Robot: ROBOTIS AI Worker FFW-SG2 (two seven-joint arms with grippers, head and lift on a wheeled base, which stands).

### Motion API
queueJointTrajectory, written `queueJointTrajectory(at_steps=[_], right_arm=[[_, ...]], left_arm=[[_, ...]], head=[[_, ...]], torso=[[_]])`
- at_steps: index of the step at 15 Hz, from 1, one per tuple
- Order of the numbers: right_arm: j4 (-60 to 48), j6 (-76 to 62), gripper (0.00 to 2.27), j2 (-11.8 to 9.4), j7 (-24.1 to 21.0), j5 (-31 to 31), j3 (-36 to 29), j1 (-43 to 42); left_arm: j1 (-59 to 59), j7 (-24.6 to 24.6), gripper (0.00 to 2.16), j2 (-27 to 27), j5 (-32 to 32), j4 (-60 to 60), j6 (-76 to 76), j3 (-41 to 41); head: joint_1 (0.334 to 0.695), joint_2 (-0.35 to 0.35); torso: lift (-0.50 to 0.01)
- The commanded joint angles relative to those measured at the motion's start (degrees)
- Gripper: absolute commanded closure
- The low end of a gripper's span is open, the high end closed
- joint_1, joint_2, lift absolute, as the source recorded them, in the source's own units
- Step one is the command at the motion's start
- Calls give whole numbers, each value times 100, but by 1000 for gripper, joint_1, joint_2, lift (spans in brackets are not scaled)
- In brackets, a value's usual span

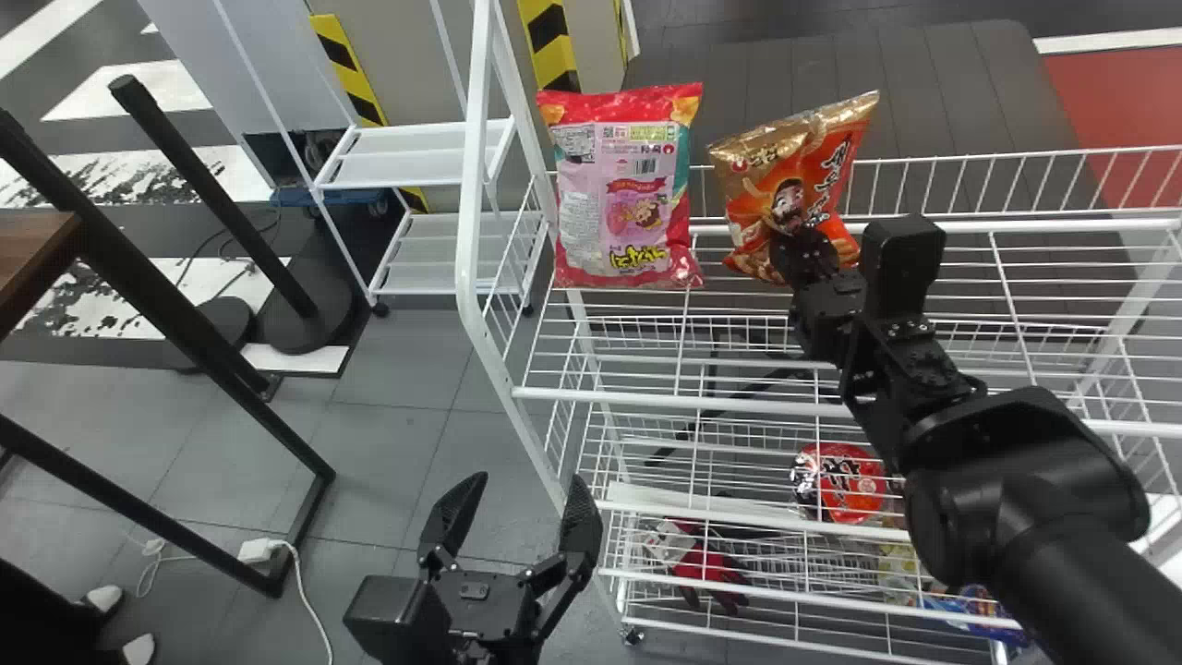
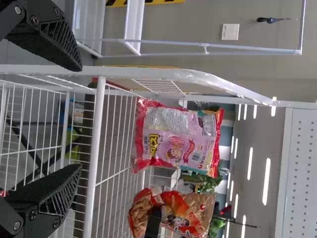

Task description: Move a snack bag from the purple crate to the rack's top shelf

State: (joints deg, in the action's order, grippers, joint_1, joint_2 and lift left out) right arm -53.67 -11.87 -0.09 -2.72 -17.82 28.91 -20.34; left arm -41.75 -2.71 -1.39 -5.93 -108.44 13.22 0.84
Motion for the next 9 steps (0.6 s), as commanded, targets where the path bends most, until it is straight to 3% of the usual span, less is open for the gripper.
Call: queueJointTrajectory(at_steps=[1,5,9], right_arm=[[164,-100,1787,14,0,-29,-8,-76],[225,-170,1511,14,193,-82,-26,-76],[331,-346,812,14,246,-99,-26,-102]], left_arm=[[-9,-19,134,-1,-31,-11,0,13],[26,-45,134,-1,-58,-2,-17,30],[35,-45,134,-1,-66,7,-17,39]], head=[[695,247],[695,240],[695,243]], torso=[[0],[0],[0]])
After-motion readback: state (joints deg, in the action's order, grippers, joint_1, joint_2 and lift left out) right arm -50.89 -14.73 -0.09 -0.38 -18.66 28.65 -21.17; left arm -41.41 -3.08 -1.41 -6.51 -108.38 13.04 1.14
